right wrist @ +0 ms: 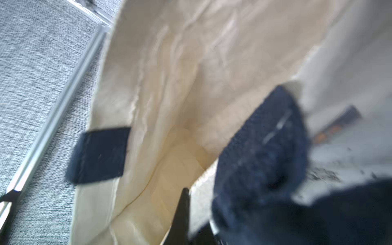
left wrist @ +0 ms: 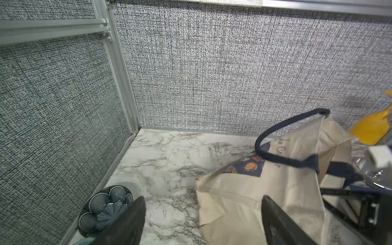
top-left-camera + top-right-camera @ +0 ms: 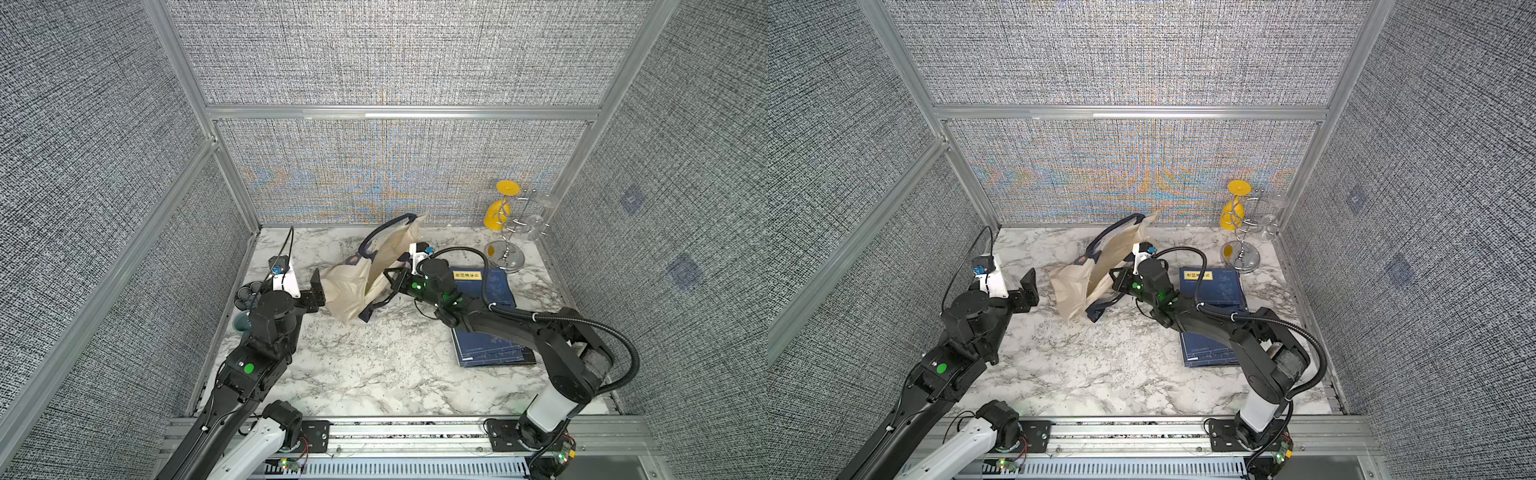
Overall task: Take out the books from the canvas bag
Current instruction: Adjust the canvas bag at the center of the board.
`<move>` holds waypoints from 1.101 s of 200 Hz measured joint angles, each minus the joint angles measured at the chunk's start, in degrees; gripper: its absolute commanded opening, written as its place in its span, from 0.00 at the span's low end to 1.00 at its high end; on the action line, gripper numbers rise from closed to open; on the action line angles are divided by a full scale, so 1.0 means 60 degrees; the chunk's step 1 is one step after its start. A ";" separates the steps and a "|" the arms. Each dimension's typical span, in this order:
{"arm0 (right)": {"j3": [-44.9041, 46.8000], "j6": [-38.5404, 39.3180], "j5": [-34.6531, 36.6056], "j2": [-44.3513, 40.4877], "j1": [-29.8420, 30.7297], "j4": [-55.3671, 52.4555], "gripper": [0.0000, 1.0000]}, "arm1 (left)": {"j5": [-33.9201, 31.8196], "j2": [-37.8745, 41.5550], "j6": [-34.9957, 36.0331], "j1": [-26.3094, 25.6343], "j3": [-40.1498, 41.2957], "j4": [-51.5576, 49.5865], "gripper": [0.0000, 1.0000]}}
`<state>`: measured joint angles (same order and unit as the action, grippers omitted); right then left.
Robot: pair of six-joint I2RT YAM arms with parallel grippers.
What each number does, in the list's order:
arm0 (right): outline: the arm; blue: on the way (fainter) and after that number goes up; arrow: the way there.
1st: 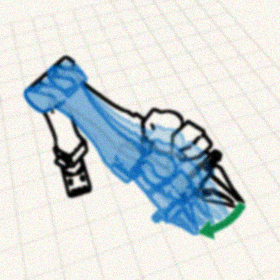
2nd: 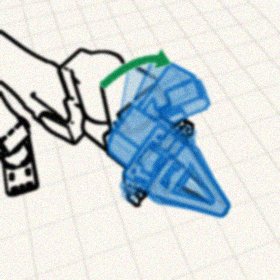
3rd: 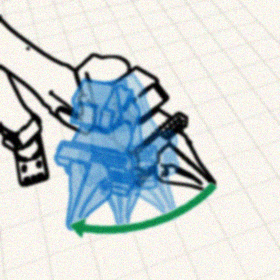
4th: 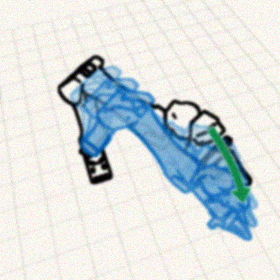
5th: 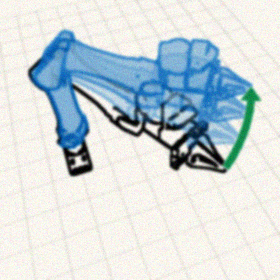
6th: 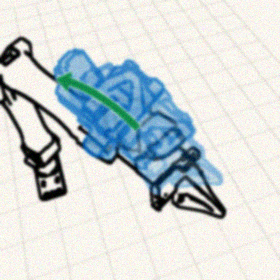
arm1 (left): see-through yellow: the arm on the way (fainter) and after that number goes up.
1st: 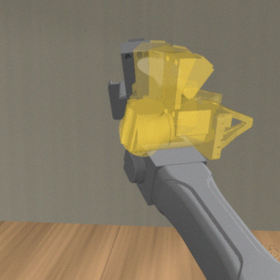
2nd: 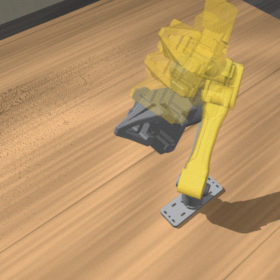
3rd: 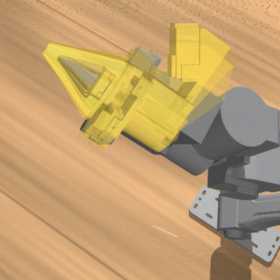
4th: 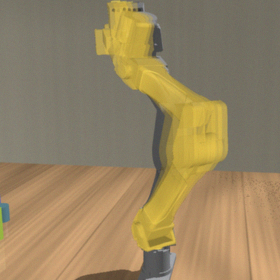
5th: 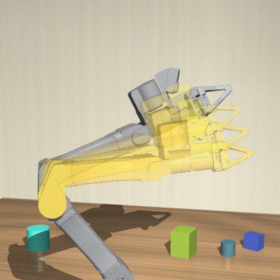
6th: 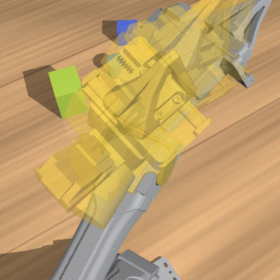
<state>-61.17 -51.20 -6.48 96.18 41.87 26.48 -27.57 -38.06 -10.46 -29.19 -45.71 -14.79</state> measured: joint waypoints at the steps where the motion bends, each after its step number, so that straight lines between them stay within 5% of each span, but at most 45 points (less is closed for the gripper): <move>1: -0.0022 0.0011 0.0000 -0.0004 0.0000 -0.0022 0.00 | -0.0004 0.0011 0.0007 0.0000 0.0018 0.0004 0.84; 144: -0.1271 0.0124 -0.0470 -0.0113 -0.0448 -0.2652 0.06 | -0.0200 0.0426 0.0492 0.0000 0.0495 0.0437 0.84; 220: -0.1410 0.0197 -0.0557 -0.0379 -0.0543 -0.3136 0.45 | -0.0193 0.0379 0.0495 0.0000 0.0532 0.0441 0.84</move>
<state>-69.63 -50.02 -9.82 93.91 38.61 7.66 -28.73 -35.79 -7.49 -29.19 -42.52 -12.14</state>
